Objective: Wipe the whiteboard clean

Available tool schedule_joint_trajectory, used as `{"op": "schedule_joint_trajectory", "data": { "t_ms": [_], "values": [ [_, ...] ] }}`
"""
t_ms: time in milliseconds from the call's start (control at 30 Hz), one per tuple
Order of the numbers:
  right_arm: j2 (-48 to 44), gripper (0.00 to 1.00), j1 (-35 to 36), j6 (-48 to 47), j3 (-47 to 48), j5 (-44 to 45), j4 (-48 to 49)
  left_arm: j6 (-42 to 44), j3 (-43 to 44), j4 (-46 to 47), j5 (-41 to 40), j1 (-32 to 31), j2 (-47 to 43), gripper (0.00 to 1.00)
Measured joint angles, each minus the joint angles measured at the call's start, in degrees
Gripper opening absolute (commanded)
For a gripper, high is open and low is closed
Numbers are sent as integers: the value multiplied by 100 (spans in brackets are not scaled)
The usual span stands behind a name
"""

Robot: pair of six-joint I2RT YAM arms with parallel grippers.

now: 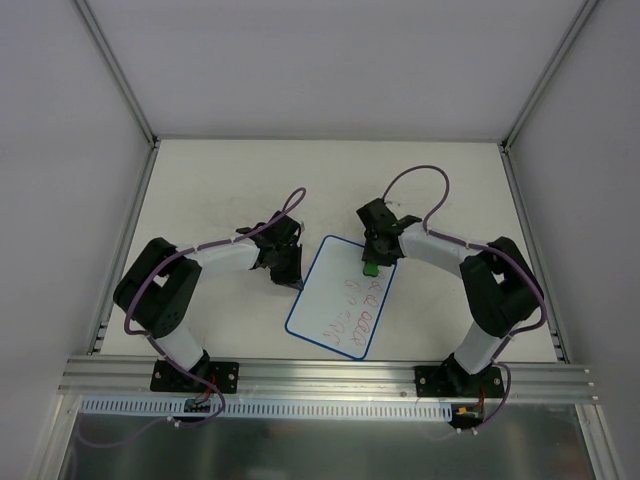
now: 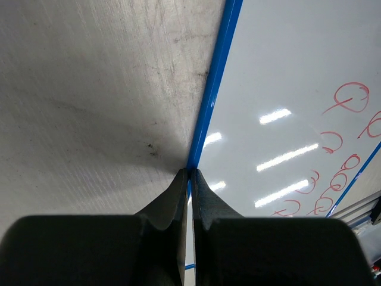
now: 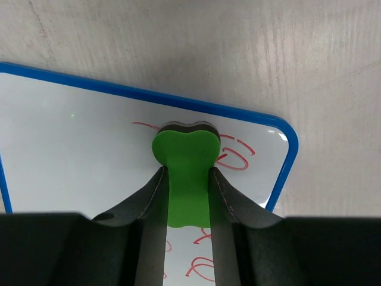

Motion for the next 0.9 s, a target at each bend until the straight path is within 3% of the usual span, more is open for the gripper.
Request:
{"op": "schedule_joint_trajectory", "data": {
  "t_ms": [233, 467, 667, 900],
  "values": [
    [87, 0, 306, -234, 136, -22, -66, -7, 2, -9, 11, 0, 0, 0],
    [804, 0, 861, -417, 1126, -229, -382, -15, 2, -17, 22, 0, 0, 0],
    [1338, 0, 693, -389, 1897, -225, -824, -24, 0, -17, 24, 0, 0, 0],
    [1202, 0, 302, -173, 1709, -306, -1012, -42, -2, -11, 31, 0, 0, 0]
  ]
}}
